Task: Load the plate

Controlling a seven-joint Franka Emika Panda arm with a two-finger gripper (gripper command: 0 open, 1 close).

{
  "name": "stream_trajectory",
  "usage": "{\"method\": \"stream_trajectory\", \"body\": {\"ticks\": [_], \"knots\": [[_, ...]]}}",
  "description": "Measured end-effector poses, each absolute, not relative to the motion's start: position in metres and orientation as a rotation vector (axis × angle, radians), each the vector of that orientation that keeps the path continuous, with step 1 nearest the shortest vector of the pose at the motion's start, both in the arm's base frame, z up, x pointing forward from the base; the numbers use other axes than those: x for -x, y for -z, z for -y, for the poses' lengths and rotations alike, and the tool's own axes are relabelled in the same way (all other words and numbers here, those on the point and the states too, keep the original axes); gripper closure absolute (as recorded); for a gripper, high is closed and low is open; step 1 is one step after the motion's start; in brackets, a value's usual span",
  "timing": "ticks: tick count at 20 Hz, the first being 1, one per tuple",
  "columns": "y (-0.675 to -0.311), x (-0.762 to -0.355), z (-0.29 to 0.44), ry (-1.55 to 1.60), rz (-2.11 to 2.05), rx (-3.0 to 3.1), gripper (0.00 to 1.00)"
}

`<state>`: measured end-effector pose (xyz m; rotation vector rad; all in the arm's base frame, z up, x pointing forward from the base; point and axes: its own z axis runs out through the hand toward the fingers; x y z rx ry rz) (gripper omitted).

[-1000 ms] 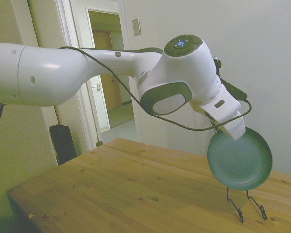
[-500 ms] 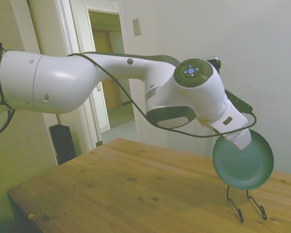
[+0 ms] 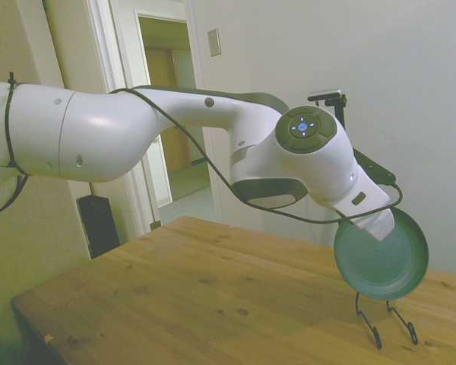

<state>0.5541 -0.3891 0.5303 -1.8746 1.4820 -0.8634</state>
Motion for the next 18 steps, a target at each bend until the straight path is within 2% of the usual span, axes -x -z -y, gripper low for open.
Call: {"method": "stream_trajectory", "body": {"ticks": [12,18], "knots": [[-0.513,-0.533,0.415,0.925,-1.419,1.754,1.00],[-0.481,-0.531,0.427,0.932,-1.386,1.752,1.00]]}}
